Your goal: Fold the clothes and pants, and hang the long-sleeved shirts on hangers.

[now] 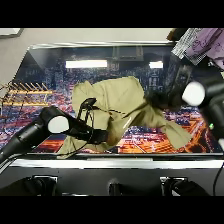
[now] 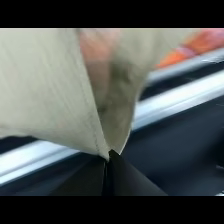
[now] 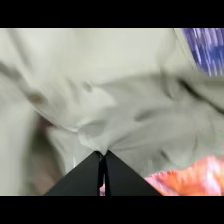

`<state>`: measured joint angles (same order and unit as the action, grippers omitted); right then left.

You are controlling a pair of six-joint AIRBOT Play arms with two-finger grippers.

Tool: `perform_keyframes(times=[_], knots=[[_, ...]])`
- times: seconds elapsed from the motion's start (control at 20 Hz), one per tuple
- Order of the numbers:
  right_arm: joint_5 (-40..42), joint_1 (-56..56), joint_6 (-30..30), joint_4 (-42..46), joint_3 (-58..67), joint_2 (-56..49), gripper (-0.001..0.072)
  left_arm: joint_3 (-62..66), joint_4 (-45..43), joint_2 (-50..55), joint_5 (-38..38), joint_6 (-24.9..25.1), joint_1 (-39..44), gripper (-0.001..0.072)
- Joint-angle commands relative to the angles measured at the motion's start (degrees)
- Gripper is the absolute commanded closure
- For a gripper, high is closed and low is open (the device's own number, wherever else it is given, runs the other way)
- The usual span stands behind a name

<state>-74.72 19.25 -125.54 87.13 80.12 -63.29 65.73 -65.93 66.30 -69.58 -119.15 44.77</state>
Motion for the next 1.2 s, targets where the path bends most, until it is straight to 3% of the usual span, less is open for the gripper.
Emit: perform_keyframes(times=[0.0, 0.2, 0.35, 0.6, 0.8, 0.85, 0.9, 1.0, 1.15], knots=[[-1.27, -1.14, 4.74, 0.63, 16.85, -6.86, 0.069, 0.15, 9.01, -2.34, 3.37, -2.64, 2.62, 0.069], [-8.96, -1.11, 6.69, 2.89, 18.62, -9.53, 0.0689, 0.09, 9.25, 1.2, 9.09, -5.97, 8.76, 0.0691], [-11.45, -1.14, 9.01, 11.58, 10.05, -9.07, 0.069, 0.09, 12.7, 7.56, 11.41, -2.36, 9.22, 0.0691], [6.58, -1.11, 2.89, 5.14, -11.74, -9.03, 0.0689, 0.11, 23.61, 18.08, 12.92, 10.56, 8.46, 0.069], [9.77, -1.14, -0.24, 1.79, -19.5, -10.62, 0.0669, 0.11, 24.98, 20.92, 13.18, 13.79, 8.39, 0.069], [8.57, -1.14, -0.24, 1.79, -19.39, -10.64, 0.0567, 0.13, 25.0, 20.85, 13.2, 14.1, 8.39, 0.069], [6.16, -1.46, -0.09, 1.46, -18.91, -10.14, 0.0383, 0.13, 25.0, 20.85, 13.05, 14.25, 8.41, 0.069], [-1.18, -3.13, 4.76, 0.31, -16.83, -7.3, 0.0122, 0.13, 25.0, 20.85, 13.11, 14.25, 8.41, 0.069], [-11.34, -8.55, 9.53, 0.55, -16.39, 2.19, 0.0106, 0.13, 24.98, 20.85, 13.14, 15.82, 8.41, 0.069]])
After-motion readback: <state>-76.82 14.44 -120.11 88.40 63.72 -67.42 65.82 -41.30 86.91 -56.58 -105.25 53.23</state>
